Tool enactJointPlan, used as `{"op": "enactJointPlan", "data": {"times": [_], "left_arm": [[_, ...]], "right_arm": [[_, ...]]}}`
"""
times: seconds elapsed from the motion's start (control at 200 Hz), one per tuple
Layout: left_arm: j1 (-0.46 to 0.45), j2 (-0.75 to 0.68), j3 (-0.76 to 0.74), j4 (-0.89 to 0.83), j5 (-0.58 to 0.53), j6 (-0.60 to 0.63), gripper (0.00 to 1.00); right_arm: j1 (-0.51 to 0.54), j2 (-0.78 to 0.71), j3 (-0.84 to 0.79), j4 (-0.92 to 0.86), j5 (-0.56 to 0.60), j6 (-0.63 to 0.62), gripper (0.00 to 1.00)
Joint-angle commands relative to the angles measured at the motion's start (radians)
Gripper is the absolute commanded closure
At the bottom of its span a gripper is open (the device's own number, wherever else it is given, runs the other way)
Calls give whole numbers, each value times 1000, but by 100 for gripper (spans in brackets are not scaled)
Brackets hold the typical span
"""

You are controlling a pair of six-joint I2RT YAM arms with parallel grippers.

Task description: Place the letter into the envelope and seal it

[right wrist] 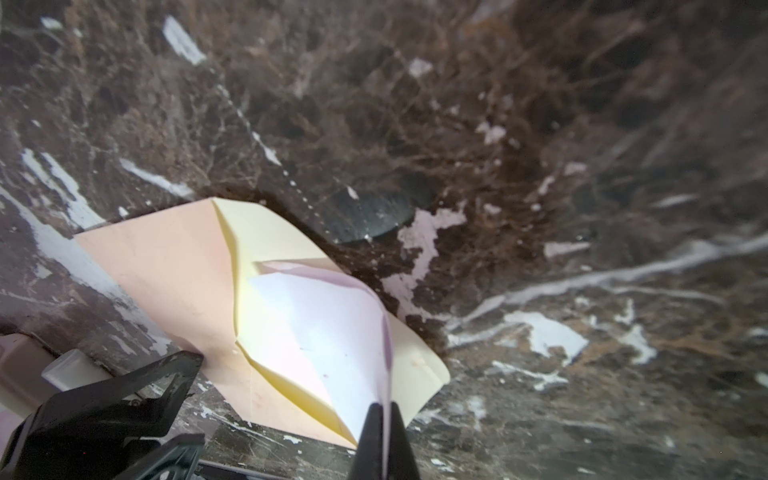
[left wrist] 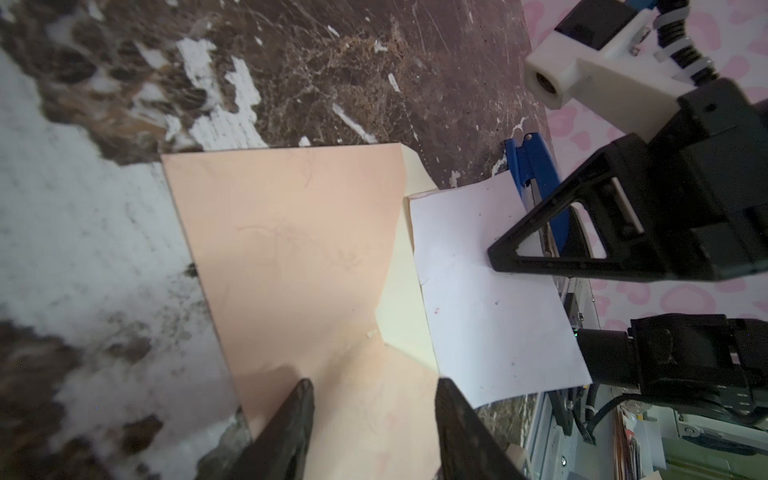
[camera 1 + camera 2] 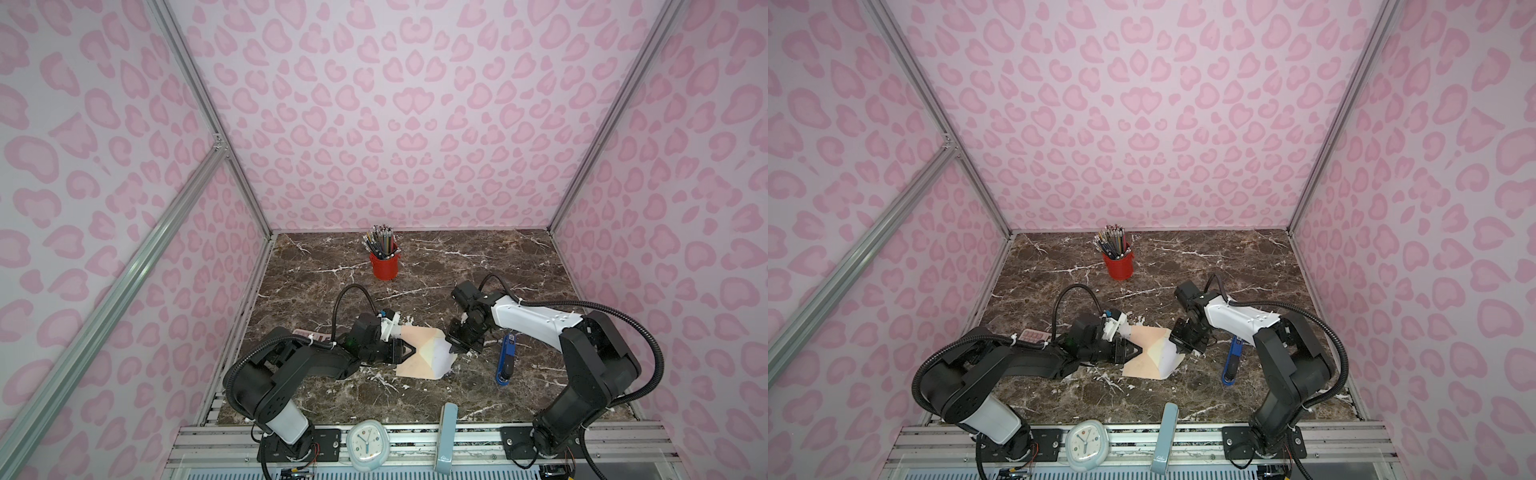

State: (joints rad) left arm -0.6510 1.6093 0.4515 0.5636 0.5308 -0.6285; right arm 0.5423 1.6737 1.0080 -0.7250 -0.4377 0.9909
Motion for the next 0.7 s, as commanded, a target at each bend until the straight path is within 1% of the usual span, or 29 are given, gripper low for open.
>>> {"op": "enactJointPlan", "data": {"times": [0.0, 0.155, 0.25, 0.33, 0.495, 0.56, 0.7], "left_arm": [[-1, -27, -2, -9, 12, 4, 44], [-1, -62, 0, -20, 12, -3, 36], [2, -85, -1, -31, -2, -15, 33], [13, -104, 0, -66, -24, -25, 33], [41, -141, 20, -218, -103, -10, 33], [57, -133, 29, -249, -107, -2, 34], [73, -97, 43, -248, -87, 2, 35]], "right_arm": [[1, 13, 7, -16, 2, -10, 100], [7, 26, 19, -16, -2, -22, 100], [9, 36, 30, -20, -5, -33, 100], [10, 38, 31, -18, -6, -38, 100], [11, 43, 42, -25, -4, -54, 100], [9, 46, 46, -25, -4, -60, 100], [10, 52, 46, -14, -10, -68, 100]]}}
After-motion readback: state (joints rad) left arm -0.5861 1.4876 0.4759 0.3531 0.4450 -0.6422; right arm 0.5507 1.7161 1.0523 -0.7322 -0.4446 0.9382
